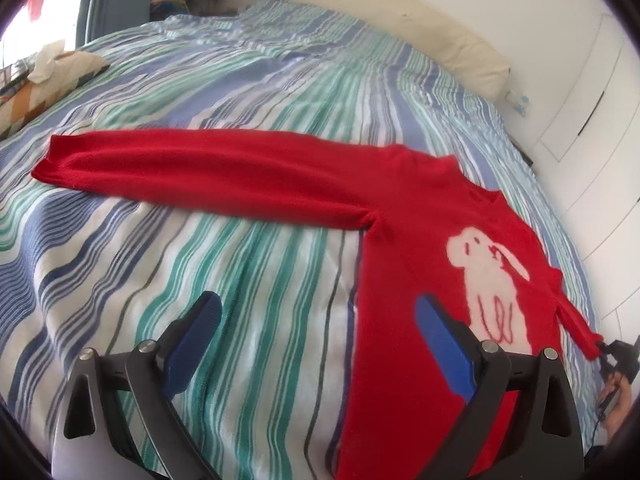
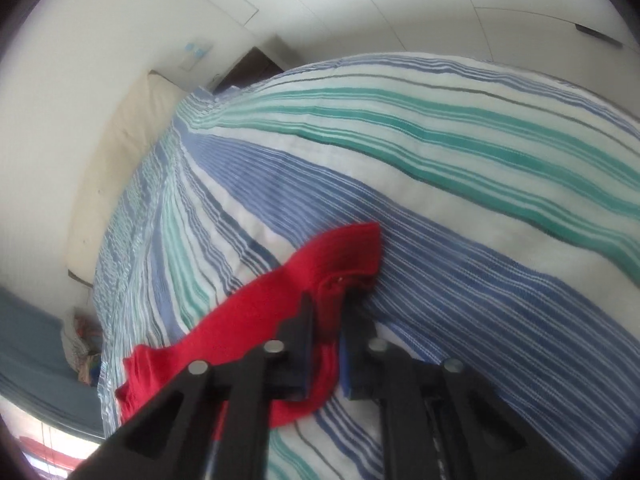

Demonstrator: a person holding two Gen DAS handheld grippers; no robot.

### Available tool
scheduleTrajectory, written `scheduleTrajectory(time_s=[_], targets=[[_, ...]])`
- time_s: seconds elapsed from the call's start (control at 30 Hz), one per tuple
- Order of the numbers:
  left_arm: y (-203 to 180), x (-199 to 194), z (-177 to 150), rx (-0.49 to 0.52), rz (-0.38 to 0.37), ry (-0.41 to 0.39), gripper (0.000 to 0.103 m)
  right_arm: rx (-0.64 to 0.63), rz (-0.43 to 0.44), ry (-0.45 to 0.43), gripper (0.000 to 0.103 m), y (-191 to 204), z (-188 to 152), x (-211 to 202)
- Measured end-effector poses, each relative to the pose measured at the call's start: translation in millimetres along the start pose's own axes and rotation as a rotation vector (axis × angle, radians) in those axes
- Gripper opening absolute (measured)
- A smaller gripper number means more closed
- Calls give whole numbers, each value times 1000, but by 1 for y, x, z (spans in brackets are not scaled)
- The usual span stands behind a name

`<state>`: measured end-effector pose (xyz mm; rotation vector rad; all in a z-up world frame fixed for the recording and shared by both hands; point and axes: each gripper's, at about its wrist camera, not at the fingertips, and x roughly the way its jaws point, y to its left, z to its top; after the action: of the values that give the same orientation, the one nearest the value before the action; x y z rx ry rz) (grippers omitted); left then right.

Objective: Fold small clothes
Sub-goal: 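Fold the held side and sleeve over the rabbit print, open right gripper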

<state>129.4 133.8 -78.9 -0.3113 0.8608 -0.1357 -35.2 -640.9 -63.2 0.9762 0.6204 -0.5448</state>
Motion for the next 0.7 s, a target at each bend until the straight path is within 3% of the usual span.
scheduleTrajectory(time_s=[0.1,0.23,0.4,0.57,0.63,0.67,0.7], targets=[[2,-4,3,-16,-9,-24,98,-102,74,-60,10,50,0,-33],[0,-3,5,-22,-23,-15,98,-376,252,-89,10,178,-19,-78],[-3,-4,2,6,1,-27,98,-645,464,28,10,325,-89,-83],[-9,-5,0,65,44,-52,98,-785,519,177,13,398,-178,-32],[-8,-3,0,69,43,-44,98,-774,562,320,29,404,-206,0],[-8,-2,0,66,39,-38,98,-745,592,422,57,399,-218,17],[-6,-2,0,60,34,-35,98,-702,626,513,77,395,-227,33]])
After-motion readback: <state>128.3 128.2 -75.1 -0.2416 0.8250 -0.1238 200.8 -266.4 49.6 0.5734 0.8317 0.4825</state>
